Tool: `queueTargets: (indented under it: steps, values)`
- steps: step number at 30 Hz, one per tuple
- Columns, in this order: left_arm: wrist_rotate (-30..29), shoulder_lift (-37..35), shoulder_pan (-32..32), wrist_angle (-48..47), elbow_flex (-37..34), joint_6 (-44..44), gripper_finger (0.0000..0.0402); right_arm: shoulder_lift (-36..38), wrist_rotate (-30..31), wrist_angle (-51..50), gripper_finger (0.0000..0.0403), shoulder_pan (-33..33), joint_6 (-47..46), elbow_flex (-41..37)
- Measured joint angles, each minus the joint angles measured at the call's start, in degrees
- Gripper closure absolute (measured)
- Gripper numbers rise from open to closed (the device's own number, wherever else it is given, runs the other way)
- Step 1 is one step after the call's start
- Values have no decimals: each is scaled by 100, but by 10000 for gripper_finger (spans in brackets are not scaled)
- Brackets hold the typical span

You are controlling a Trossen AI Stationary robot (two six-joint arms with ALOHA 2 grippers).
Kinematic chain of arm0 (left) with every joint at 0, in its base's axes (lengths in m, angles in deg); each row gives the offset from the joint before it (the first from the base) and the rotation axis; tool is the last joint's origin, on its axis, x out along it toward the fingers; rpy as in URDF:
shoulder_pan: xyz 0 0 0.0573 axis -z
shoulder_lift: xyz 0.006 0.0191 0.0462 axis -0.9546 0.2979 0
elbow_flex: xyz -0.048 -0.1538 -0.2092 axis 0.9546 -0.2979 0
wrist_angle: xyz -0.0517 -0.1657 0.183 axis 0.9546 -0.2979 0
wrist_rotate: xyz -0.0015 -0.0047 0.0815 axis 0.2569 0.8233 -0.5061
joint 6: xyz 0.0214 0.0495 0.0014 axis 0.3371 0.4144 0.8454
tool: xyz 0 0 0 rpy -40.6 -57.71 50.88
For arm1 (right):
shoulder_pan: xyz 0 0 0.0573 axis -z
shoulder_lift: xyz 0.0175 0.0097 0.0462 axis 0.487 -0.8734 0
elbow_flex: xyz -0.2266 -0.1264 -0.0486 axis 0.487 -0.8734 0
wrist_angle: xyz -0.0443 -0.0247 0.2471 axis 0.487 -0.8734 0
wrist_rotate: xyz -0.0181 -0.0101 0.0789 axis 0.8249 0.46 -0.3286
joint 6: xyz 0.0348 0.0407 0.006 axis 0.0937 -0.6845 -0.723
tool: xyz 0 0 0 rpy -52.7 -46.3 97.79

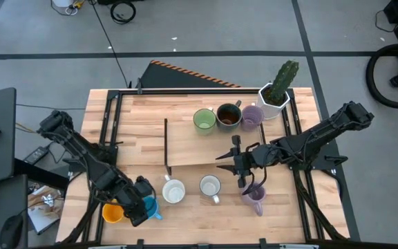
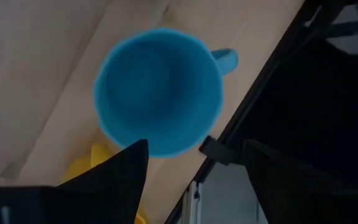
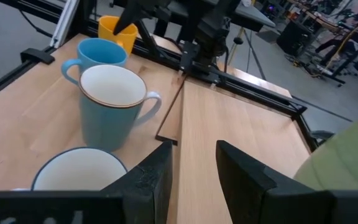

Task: Place coffee mugs
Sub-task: Put the blue mug on the shelf aligned with the other purple mug on the shelf

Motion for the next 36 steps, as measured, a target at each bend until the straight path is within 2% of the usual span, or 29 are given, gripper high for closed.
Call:
queueTargets:
  steps: [10, 13, 16, 17, 22, 32, 36]
  values:
    - [294, 145, 5, 11, 88, 338, 156, 0, 26, -169, 273, -4, 2, 0]
    - [296, 144, 4, 57, 88, 421, 165, 88, 463, -271, 273, -66, 315, 34]
    - [298, 144, 0, 59, 88, 471, 172, 276, 1151, -328, 273, -139, 701, 321]
    - [294, 144, 0, 59, 88, 478, 174, 348, 1203, -426, 273, -142, 691, 448]
    - [19, 144, 100, 260, 88, 437, 175, 561, 729, -846, 273, -108, 543, 662]
    - [-433, 259, 199, 516, 88, 1074, 175, 517, 563, -1052, 273, -109, 295, 660]
    - [-260, 404, 147, 841, 115, 1301, 175, 511, 561, -1026, 273, -100, 273, 631]
